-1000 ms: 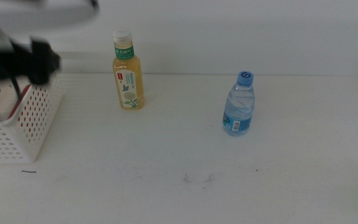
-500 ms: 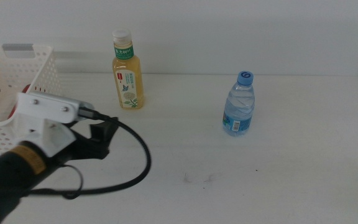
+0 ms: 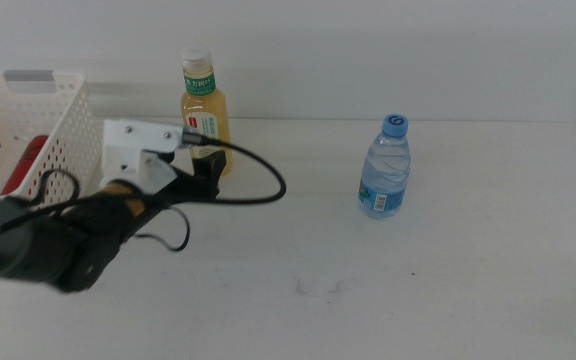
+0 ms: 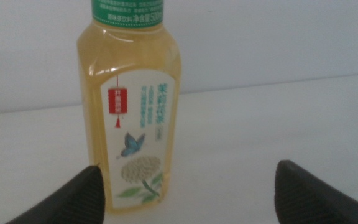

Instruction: Use arms to grab the bottles and put them into the dustbin to the left of the table.

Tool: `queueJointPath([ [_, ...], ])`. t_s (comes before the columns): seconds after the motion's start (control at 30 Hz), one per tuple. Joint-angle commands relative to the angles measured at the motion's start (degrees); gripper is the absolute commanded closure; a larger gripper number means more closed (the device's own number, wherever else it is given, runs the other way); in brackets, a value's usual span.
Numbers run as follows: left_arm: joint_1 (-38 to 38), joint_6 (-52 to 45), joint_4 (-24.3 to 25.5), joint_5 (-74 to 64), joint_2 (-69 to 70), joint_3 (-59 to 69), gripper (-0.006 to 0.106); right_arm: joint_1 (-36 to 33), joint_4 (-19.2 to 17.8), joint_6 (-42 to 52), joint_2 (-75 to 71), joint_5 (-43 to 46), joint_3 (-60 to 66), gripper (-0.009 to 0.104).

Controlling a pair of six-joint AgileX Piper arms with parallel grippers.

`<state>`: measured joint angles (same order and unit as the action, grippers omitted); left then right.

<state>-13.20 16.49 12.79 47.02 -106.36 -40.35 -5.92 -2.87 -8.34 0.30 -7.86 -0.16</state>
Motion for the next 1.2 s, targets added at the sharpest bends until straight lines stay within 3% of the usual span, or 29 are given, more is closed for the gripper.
queueJointPath([
  [0.0,0.06,-0.16,-1.33,-1.05,-2.49,-4.04,0.007,0.29,-0.58,0.37,-0.3,0.2,0.16,0.006],
  [0.93,0.06,-3.2,-6.94,-5.33,-22.41,-28.07,0.008,0.29,-0.58,0.37,-0.3,0.2,0.16,0.006],
  [1.0,0.06,-3.2,-7.06,-5.54,-22.7,-28.35,0.014,0.29,-0.58,0.37,-0.3,0.2,0.16,0.006],
  [1.07,0.17,-2.88,-7.76,-5.54,-22.7,-28.35,0.027,0.29,-0.58,0.37,-0.3,0.2,0.16,0.006],
  [1.17,0.88,2.39,-5.88,-6.06,-21.6,-28.1,0.063,0.29,-0.58,0.37,-0.3,0.2,0.16,0.006],
])
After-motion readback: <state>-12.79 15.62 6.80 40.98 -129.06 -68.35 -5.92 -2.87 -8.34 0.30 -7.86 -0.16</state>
